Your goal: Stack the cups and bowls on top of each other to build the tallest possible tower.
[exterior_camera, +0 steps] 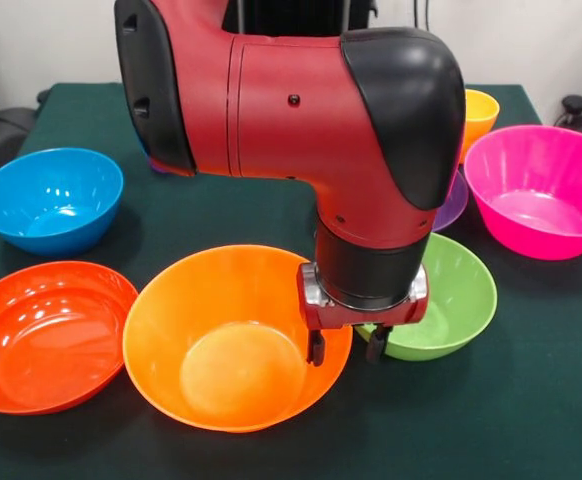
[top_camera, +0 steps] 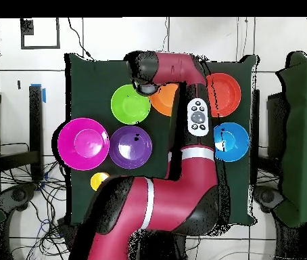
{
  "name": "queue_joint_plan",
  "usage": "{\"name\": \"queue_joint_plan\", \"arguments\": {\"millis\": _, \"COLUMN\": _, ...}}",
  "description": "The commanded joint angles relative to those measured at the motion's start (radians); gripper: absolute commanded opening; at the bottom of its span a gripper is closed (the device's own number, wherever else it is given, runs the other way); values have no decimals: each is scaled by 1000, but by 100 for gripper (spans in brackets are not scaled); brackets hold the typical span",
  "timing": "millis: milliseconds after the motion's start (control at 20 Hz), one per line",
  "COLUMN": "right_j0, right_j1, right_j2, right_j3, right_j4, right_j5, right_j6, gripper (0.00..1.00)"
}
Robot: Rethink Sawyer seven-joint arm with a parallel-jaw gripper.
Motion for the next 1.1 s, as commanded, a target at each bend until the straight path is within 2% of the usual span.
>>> {"name": "queue_joint_plan", "arguments": {"millis": 50, "right_j0": 17, "right_j1": 9, "right_j2": 78, "right_j3": 21, "right_j4": -55, "right_j5": -29, "right_j6": -248, "gripper": 100}}
{"name": "queue_joint_plan", "arguments": {"millis": 650, "right_j0": 15, "right_j1": -4, "right_j2": 76, "right_j3": 42, "right_j4": -36, "right_j5": -29, "right_j6": -200, "gripper": 100}}
{"name": "queue_joint_plan", "arguments": {"millis": 1100, "right_j0": 17, "right_j1": -119, "right_j2": 66, "right_j3": 106, "right_j4": 0, "right_j5": 62, "right_j6": -190, "gripper": 100}}
